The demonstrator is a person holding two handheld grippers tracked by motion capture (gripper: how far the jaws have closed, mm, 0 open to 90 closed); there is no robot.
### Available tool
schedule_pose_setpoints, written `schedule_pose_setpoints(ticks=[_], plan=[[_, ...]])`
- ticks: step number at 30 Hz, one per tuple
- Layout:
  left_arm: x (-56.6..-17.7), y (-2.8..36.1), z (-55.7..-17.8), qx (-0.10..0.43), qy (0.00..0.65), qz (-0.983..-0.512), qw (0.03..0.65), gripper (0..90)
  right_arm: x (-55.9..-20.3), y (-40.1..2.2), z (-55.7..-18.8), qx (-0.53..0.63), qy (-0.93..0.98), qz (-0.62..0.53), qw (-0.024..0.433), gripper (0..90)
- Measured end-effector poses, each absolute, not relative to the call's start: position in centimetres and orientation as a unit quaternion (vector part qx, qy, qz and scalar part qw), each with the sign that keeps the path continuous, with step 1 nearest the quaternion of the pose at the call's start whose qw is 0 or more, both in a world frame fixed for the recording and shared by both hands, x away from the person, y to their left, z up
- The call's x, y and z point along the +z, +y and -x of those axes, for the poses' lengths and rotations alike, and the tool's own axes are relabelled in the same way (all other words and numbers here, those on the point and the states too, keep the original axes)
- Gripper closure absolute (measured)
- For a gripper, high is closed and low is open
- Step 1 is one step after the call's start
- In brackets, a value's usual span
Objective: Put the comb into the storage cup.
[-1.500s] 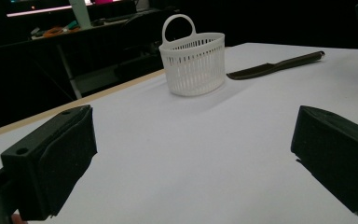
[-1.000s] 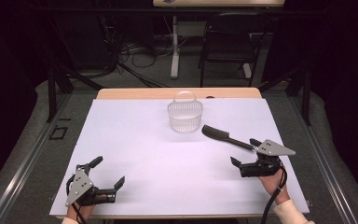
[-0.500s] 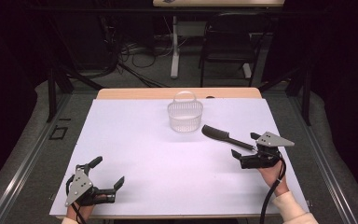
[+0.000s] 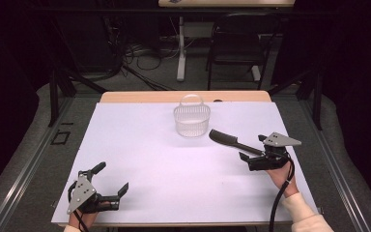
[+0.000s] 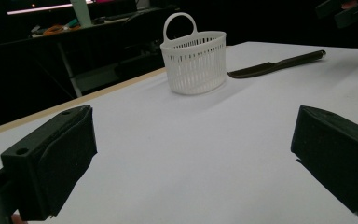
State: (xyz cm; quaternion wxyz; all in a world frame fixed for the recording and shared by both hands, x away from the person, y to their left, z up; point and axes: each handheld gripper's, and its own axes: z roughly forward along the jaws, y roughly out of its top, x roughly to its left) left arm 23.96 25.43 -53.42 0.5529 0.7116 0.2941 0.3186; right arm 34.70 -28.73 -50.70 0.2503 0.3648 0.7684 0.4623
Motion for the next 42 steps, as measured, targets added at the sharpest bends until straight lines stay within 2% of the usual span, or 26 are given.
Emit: schedule_pose_setpoints(ticks=[18,42], plan=[[-53.4,25.5,-23.9,0.320,0.295,-0.712,0.552,0.1,-50.8,-29.0,-36.6,0.418,0.803,-0.355,0.232,0.1],[-53.4,25.5,-23.9,0.320,0.295,-0.711,0.552,0.1,-48.7,-28.1,-39.8,0.345,0.854,-0.320,0.223,0.3]])
